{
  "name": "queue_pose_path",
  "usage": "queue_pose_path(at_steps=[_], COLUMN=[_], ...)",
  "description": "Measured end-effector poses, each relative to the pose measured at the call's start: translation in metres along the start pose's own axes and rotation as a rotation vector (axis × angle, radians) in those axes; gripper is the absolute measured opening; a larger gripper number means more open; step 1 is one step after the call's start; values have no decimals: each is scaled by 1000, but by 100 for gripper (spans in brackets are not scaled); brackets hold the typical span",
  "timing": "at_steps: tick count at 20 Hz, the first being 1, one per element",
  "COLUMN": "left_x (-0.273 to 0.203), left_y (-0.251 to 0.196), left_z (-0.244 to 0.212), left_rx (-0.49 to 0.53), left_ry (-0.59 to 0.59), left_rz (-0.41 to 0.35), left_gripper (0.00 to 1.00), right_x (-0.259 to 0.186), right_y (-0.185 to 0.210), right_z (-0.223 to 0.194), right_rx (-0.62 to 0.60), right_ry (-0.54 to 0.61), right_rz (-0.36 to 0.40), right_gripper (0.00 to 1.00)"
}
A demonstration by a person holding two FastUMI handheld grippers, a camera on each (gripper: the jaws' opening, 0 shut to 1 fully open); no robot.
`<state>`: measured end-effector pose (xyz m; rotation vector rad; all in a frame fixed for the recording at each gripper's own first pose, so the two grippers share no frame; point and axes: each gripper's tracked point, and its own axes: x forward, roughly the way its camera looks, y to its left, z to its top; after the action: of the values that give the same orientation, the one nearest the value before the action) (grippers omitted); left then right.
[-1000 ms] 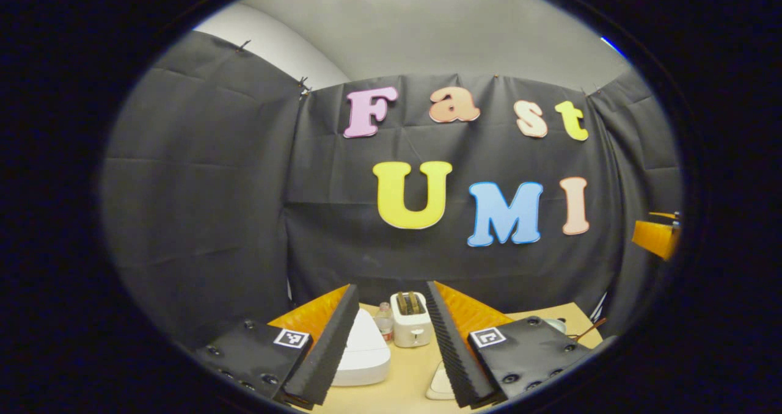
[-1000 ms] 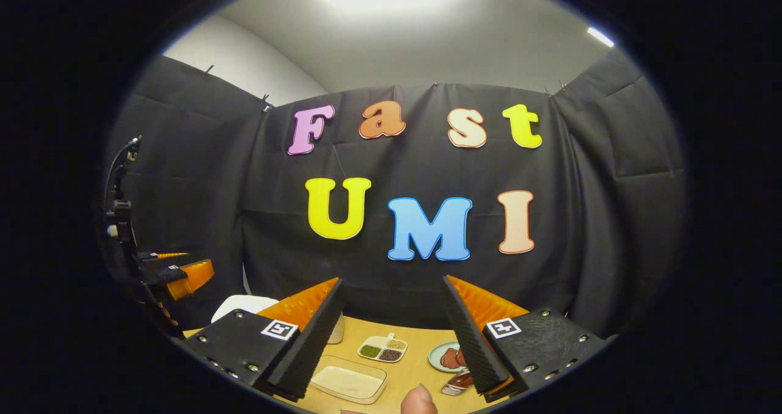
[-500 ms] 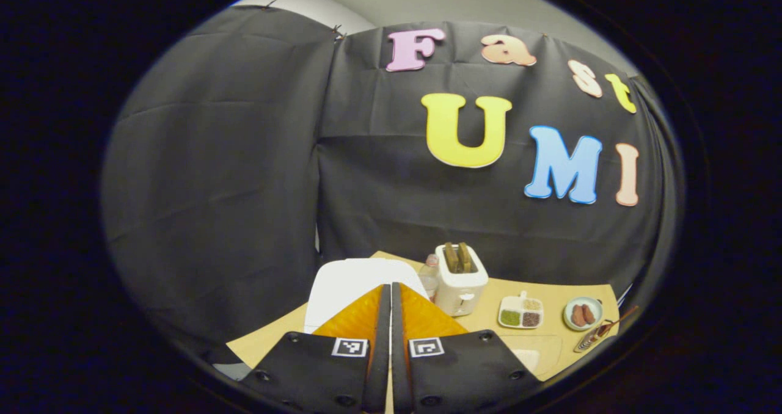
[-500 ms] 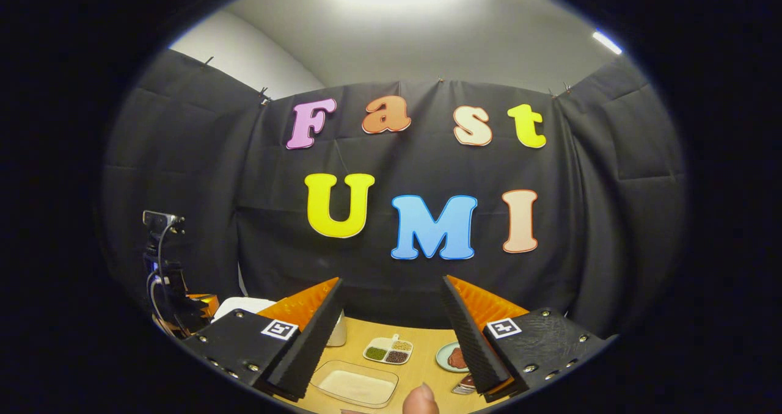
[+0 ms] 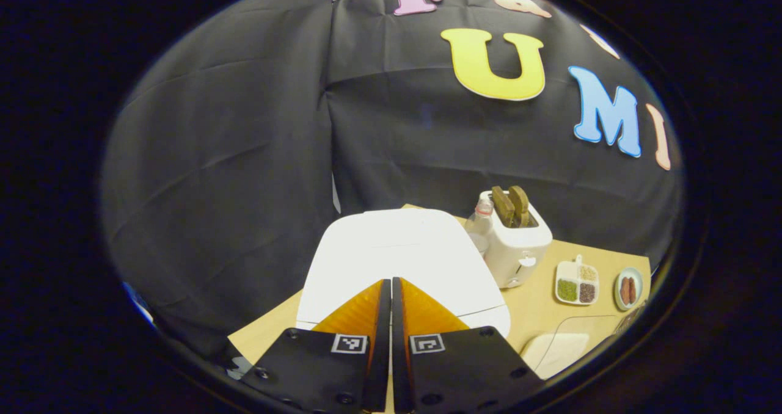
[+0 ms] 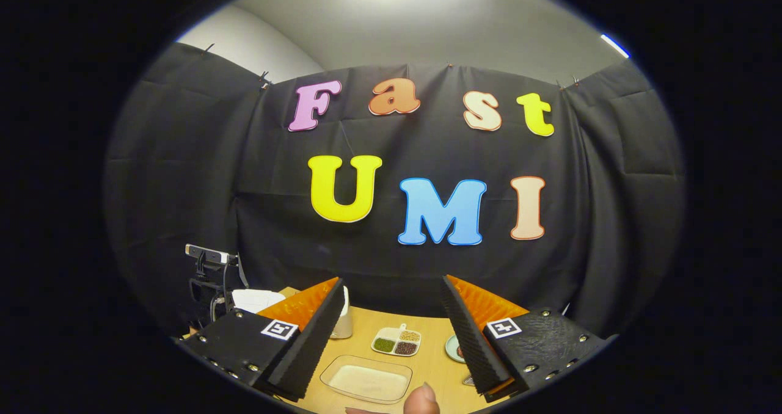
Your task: Close the left gripper, press the button to open the rice cooker; take a wooden spoon from the chopstick holder with the right hand, scoop a spoonful of rice and pour it into the rice cooker, then put the wooden spoon back into the chopstick holder.
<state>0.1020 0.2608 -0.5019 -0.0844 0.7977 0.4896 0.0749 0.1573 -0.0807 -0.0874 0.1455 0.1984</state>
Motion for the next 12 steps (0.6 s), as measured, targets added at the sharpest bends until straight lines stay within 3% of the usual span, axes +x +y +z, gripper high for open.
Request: queue_pose_path(at_steps=[5,12], left_x=[27,30], left_y=[3,0], left_z=[-20,-26], left_rx=[9,-34], left_ry=[59,102], left_rz=[42,53], left_gripper=[12,11], right_x=[-2,-2], right_y=[3,8], right_z=[-9,-6], right_rx=[-20,-17], right_ry=[33,35], right_rz=[-2,18], right_gripper=[96,96])
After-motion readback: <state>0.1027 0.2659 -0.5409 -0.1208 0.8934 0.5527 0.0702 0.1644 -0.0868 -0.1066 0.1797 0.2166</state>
